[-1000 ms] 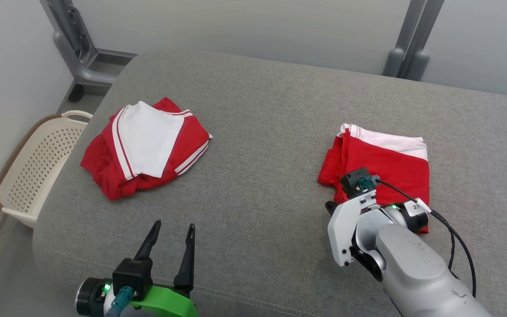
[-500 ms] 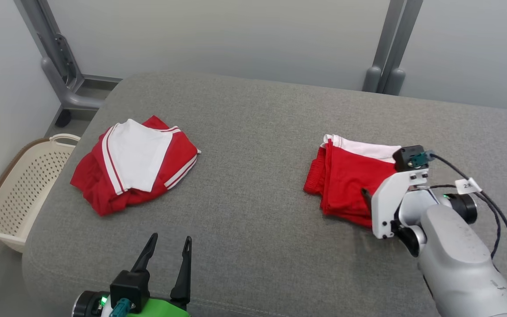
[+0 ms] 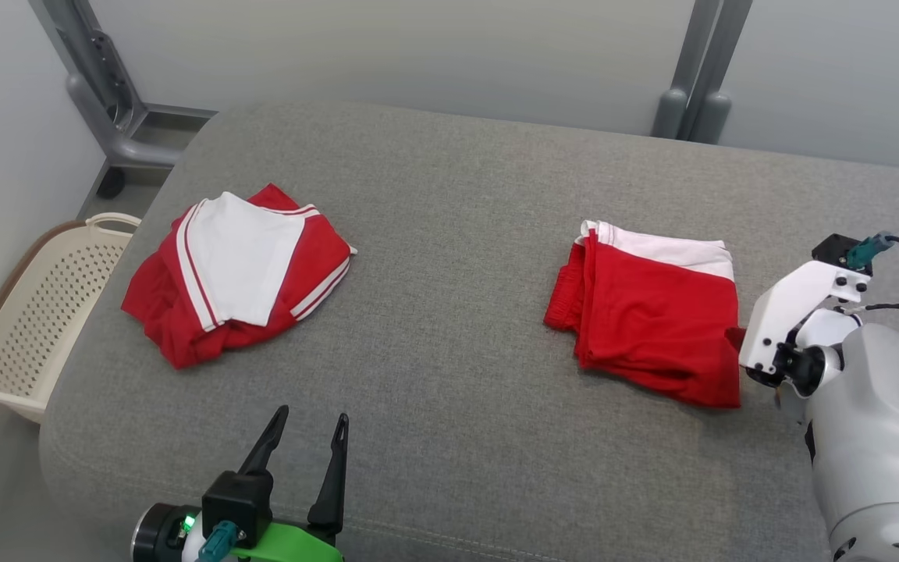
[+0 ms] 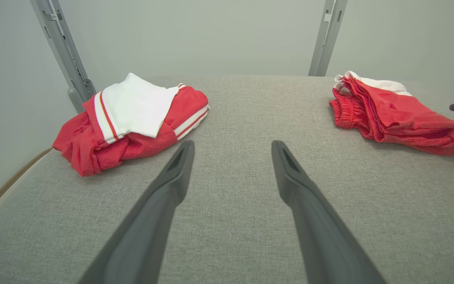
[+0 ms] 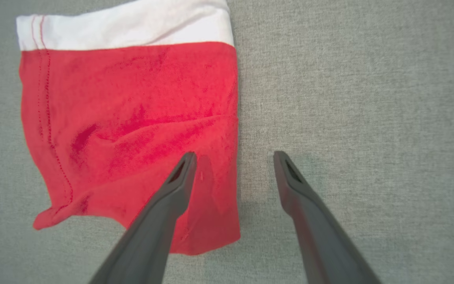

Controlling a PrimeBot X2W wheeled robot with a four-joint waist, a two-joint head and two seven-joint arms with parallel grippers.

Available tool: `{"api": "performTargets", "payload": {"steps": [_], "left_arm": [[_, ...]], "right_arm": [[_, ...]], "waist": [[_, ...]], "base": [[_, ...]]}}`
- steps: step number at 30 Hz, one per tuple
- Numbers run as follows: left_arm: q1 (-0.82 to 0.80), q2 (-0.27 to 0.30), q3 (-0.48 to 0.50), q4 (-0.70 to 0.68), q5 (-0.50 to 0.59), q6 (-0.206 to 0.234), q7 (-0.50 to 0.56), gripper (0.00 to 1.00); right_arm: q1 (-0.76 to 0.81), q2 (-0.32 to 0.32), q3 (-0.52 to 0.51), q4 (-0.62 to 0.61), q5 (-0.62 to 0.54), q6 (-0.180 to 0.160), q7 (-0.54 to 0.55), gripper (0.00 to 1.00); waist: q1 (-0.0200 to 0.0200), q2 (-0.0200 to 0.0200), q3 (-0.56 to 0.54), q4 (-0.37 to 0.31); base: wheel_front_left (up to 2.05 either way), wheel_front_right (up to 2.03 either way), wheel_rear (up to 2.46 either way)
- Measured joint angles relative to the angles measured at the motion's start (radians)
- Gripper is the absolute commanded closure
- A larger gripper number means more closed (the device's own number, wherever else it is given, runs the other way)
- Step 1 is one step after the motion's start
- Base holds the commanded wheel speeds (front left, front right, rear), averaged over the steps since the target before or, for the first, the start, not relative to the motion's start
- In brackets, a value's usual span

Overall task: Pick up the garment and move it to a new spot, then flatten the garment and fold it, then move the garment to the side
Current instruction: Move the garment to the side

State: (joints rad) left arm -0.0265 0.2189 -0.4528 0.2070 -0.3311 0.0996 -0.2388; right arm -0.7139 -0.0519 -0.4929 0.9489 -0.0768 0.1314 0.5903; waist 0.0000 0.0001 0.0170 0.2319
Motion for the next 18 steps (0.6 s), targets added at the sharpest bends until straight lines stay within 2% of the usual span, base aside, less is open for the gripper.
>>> {"api": "performTargets", "payload": {"steps": [5,18], "left_arm": [[-0.012,0.002,-0.007,0.004,0.002,-0.003,0.000,0.00],[-0.047,0.007,-0.023,-0.002,0.009,-0.011,0.000,0.00]], "right_arm": [[-0.053,0.001,-0.148,0.019,-0.093,0.000,0.025,0.00],[-0.126,0.003,-0.341,0.076,-0.304,0.000,0.005,0.02]], "waist": [[0.0000,0.0000,0.024,0.025],[0.0000,0.0000,0.097,0.078]], "base": [[0.00,0.00,0.00],[0.00,0.00,0.00]]}}
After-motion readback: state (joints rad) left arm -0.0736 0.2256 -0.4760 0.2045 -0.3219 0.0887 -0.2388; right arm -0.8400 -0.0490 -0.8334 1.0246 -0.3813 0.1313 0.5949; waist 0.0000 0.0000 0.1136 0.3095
